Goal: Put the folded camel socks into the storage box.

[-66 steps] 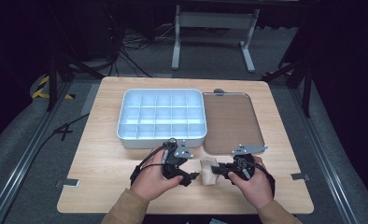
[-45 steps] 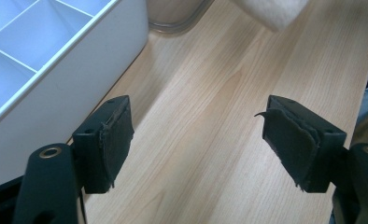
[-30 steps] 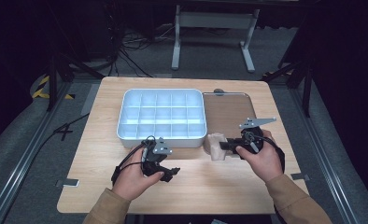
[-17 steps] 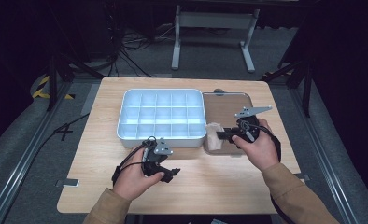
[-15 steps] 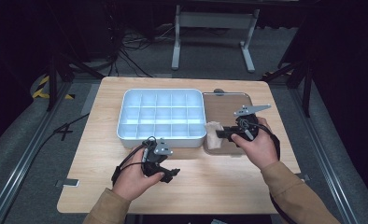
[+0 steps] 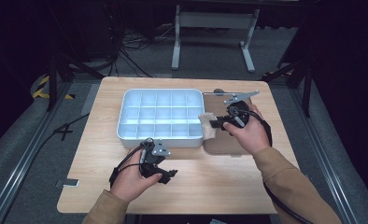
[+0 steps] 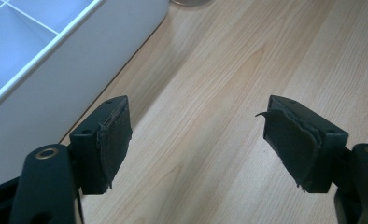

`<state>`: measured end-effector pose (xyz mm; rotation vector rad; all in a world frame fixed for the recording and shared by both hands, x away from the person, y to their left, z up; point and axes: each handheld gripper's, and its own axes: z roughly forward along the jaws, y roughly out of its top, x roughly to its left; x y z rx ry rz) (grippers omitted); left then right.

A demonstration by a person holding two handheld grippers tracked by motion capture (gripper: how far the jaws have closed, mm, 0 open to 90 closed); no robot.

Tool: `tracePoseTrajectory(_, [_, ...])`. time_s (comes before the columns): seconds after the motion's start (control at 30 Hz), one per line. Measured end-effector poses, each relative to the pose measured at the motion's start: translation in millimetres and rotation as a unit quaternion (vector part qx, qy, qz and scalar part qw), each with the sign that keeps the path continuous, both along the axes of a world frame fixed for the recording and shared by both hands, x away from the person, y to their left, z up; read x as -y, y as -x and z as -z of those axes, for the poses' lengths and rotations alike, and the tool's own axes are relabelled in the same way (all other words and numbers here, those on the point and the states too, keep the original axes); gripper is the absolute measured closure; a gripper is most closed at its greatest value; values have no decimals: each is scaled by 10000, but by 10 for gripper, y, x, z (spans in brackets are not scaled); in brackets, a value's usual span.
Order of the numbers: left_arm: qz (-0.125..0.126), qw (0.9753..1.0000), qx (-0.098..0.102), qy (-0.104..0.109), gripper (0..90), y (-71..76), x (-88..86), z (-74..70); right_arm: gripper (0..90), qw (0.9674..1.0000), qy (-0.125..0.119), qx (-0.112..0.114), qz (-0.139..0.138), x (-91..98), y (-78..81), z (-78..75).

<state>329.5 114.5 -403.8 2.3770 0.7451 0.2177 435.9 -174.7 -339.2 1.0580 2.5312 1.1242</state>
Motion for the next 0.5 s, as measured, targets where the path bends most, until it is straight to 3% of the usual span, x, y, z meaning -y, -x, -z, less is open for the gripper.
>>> tracePoseTrajectory(0.5, [-168,9998,-43,-1,241,57,-125,21,762,9993,346,-111,-26,-265,-229,-23])
